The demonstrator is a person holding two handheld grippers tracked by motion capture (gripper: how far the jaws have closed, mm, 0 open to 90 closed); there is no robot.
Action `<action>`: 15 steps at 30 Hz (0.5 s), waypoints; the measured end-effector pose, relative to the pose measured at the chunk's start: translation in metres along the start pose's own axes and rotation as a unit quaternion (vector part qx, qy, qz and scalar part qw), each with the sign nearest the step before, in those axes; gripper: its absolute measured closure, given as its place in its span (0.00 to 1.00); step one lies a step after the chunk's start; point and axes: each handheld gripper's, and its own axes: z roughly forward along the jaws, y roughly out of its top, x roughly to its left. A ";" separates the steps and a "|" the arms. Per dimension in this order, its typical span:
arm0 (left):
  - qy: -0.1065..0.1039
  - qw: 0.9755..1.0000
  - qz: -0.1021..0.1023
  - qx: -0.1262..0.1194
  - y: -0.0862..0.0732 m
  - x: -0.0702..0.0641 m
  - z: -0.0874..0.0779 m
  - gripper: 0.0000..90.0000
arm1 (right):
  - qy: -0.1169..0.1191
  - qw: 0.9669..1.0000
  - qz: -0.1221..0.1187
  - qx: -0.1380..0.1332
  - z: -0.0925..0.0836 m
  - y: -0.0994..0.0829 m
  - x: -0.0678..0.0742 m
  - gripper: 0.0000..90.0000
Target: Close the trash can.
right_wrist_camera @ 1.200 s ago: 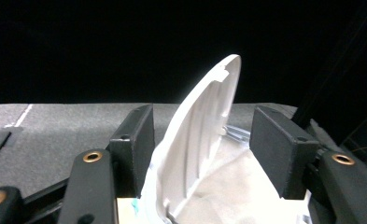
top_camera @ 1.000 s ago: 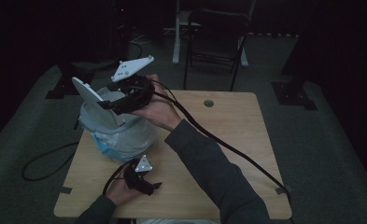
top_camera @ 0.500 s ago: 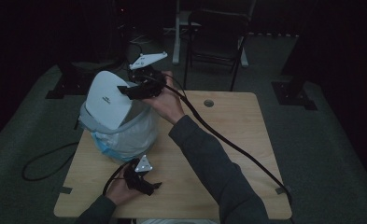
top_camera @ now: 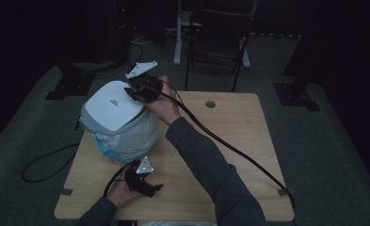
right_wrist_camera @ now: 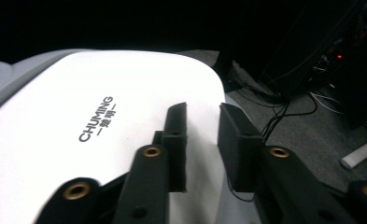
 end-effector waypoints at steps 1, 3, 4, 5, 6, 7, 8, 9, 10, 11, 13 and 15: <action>0.000 1.000 0.000 0.000 0.000 0.000 0.000 0.02 | 0.001 1.000 0.001 0.004 0.002 -0.001 0.000 0.86; 0.000 1.000 -0.001 -0.001 0.000 0.000 0.000 0.02 | 0.006 1.000 0.000 0.012 0.006 -0.002 0.000 0.91; 0.000 1.000 -0.001 -0.001 0.000 0.000 0.000 0.02 | 0.010 1.000 -0.003 0.015 0.008 -0.003 -0.001 0.92; -0.001 1.000 -0.001 -0.001 0.000 0.000 0.000 0.02 | 0.010 1.000 -0.003 0.015 0.008 -0.003 -0.001 0.92; -0.001 1.000 0.000 -0.001 0.000 0.000 0.000 0.02 | 0.010 1.000 -0.001 0.024 0.013 -0.005 -0.002 0.96; -0.001 1.000 0.000 -0.001 0.000 0.000 0.000 0.02 | 0.008 1.000 0.011 0.023 0.015 -0.007 -0.005 0.97; -0.001 1.000 0.000 -0.001 0.000 0.000 0.000 0.02 | 0.016 0.999 0.042 0.025 0.016 -0.008 -0.011 1.00; -0.001 1.000 0.000 -0.001 0.000 0.000 0.000 0.02 | 0.021 0.998 0.051 0.025 0.016 -0.008 -0.014 1.00; -0.001 1.000 0.000 -0.001 0.000 0.000 0.000 0.02 | 0.027 0.998 0.059 0.026 0.016 -0.008 -0.016 1.00; 0.000 1.000 0.000 -0.001 0.000 0.000 0.000 0.02 | 0.031 0.997 0.064 0.027 0.016 -0.009 -0.017 1.00; -0.001 1.000 0.000 -0.001 0.000 0.000 0.000 0.02 | 0.037 0.997 0.066 0.034 0.019 -0.010 -0.015 1.00; -0.001 1.000 0.000 -0.001 0.000 0.000 0.000 0.02 | 0.034 0.997 0.066 0.034 0.019 -0.009 -0.014 1.00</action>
